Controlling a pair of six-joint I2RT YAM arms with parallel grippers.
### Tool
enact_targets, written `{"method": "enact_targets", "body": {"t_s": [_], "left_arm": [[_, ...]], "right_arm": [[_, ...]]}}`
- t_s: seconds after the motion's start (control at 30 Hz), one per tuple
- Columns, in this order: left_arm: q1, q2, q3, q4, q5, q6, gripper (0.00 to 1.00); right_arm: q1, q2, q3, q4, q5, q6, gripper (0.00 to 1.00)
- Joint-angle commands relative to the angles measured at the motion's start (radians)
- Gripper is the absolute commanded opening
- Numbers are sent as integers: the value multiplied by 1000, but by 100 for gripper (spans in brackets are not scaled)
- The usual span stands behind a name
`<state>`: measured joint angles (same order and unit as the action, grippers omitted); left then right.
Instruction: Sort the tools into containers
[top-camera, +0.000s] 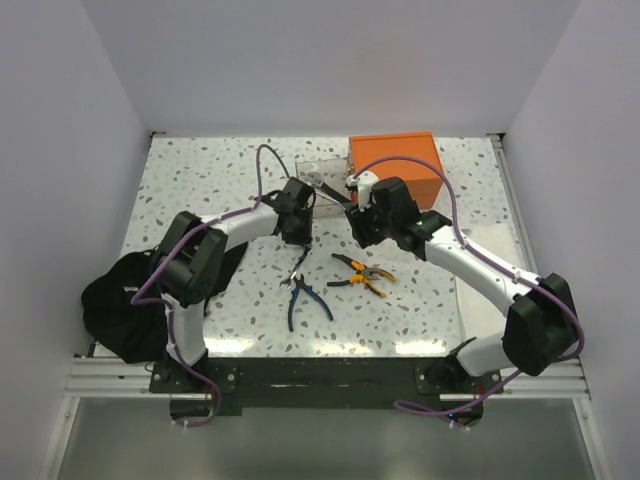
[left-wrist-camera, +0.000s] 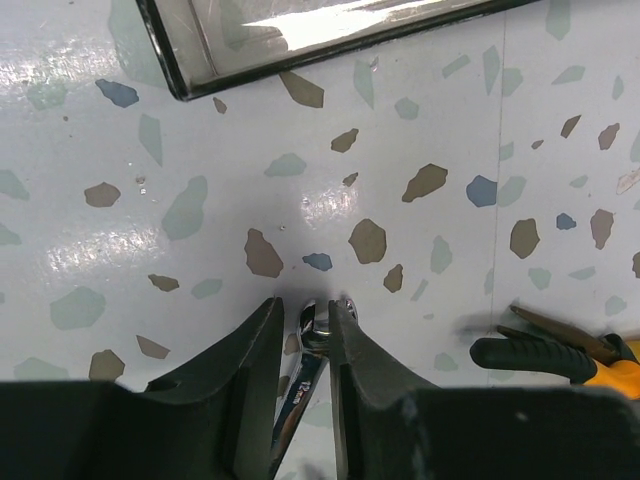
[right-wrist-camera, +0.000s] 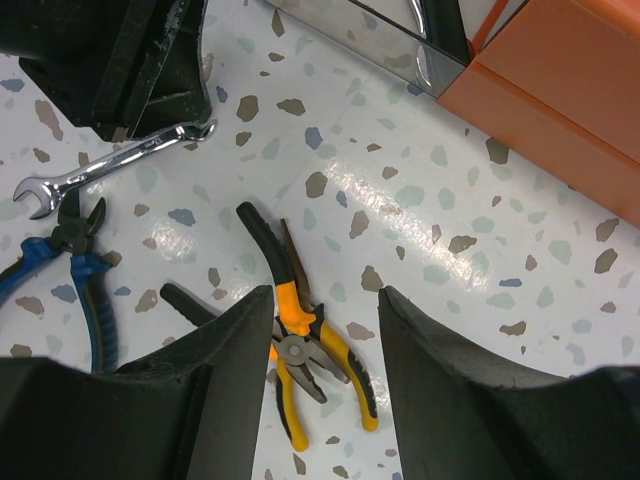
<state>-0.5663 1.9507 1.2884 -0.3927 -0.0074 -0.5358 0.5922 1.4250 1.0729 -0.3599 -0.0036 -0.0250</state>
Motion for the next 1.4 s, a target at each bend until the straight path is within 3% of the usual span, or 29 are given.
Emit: {"method": "enact_targets", "body": {"t_s": [0.0,0.3,0.47,0.57,0.63,0.77,1.03,1.37], "left_arm": [[-7,28,-29,-66,-52,30,27],[-10,59,-24,-75,-51,76,26],[43,51,-75,-42,36,70,0],[101,34,-116,1,122,50,0],[129,28,-127,23,173,43,0],[199,21,-132,38,187,23,0],[259,14,-130,66,257,-67,0],[270,8,-149,58,277,-158,0]], "right_arm": [[-5,-41,-8,26,-21,13,50],[-5,-8,13,32,-45,17,50],[-5,35,38,39,-133,69,49],[1,77,51,53,-234,115,50],[6,100,62,77,-304,166,57],[29,185,90,108,-351,249,58],[100,377,232,108,-320,417,58],[141,577,413,12,-245,508,56]]}}
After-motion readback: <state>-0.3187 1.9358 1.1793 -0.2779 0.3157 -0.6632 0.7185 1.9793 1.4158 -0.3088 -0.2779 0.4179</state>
